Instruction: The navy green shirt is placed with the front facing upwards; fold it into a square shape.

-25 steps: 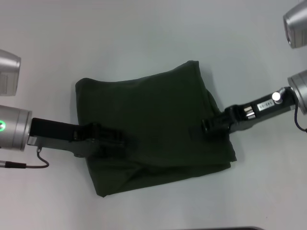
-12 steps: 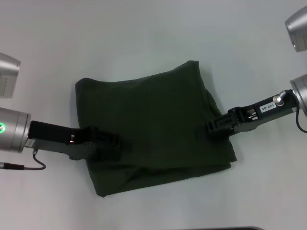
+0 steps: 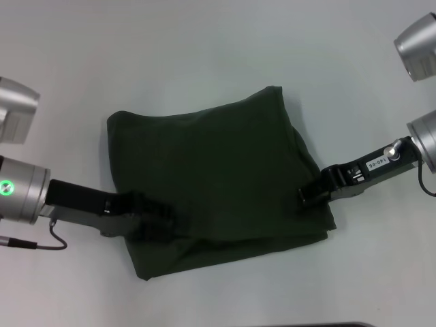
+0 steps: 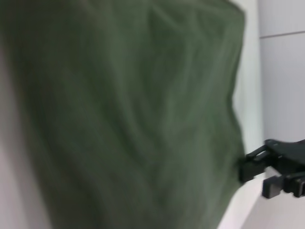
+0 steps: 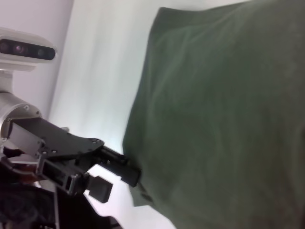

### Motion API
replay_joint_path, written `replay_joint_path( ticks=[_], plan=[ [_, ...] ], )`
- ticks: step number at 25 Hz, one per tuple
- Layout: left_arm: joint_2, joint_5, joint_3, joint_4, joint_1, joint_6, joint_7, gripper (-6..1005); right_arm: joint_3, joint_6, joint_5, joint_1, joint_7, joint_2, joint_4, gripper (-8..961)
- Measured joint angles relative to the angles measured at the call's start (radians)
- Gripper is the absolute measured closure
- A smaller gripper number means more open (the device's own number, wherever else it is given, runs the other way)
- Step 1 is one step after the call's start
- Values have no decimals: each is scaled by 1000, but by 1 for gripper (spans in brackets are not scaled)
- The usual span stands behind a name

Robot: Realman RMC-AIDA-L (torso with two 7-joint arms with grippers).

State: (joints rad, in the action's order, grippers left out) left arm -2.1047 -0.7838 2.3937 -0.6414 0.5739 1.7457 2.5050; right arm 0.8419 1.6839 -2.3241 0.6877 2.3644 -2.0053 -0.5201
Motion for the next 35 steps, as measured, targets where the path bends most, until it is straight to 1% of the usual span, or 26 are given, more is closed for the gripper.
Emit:
replay_joint_path(
  ticks=[1, 3, 8, 11, 14, 19, 21, 23, 26, 28, 29, 30, 31, 33, 35],
  plan=[
    [0, 5, -7, 1, 0, -8, 1, 463, 6, -11, -5, -1, 6, 0, 2, 494],
    [2, 12, -22, 1, 0, -22, 1, 466, 14, -27, -18, -1, 15, 0, 5, 576],
    [3, 15, -36, -6, 3, -45, 1, 475, 22, -37, -25, 0, 18, -11, 6, 789],
    [3, 33, -51, -4, 3, -67, 10, 578, 23, -59, -41, 0, 30, -11, 6, 934],
    [5, 60, -63, 1, 5, -100, 23, 680, 23, -82, -71, 1, 50, -10, 6, 939],
    [9, 70, -82, 2, 7, -113, 27, 905, 23, -109, -106, 6, 63, -15, 11, 947],
    [11, 71, -81, -1, 9, -100, 23, 930, 21, -103, -106, 6, 62, -15, 9, 951],
    [14, 57, -58, -10, 11, -51, 3, 943, 12, -71, -88, 6, 59, -9, -5, 954],
    [19, 16, -3, -46, 14, 51, -22, 942, -7, 10, -18, 2, 52, 1, -60, 954],
    [20, -13, 20, -83, 17, 91, -13, 941, -17, 48, 36, 0, 52, 5, -103, 954],
    [20, -24, 26, -98, 21, 92, 1, 940, -20, 53, 67, 3, 53, 6, -119, 954],
    [21, -36, 31, -110, 37, 61, 34, 940, -21, 39, 89, 11, 55, 6, -123, 954],
    [21, -36, 31, -110, 37, 61, 34, 940, -23, 21, 102, 20, 57, 3, -123, 954],
    [22, -37, 29, -101, 61, -16, 67, 939, -24, -53, 116, 46, 60, -8, -112, 954],
    [22, -36, 25, -84, 93, -90, 84, 940, -20, -135, 120, 81, 67, -25, -89, 954]
  ],
)
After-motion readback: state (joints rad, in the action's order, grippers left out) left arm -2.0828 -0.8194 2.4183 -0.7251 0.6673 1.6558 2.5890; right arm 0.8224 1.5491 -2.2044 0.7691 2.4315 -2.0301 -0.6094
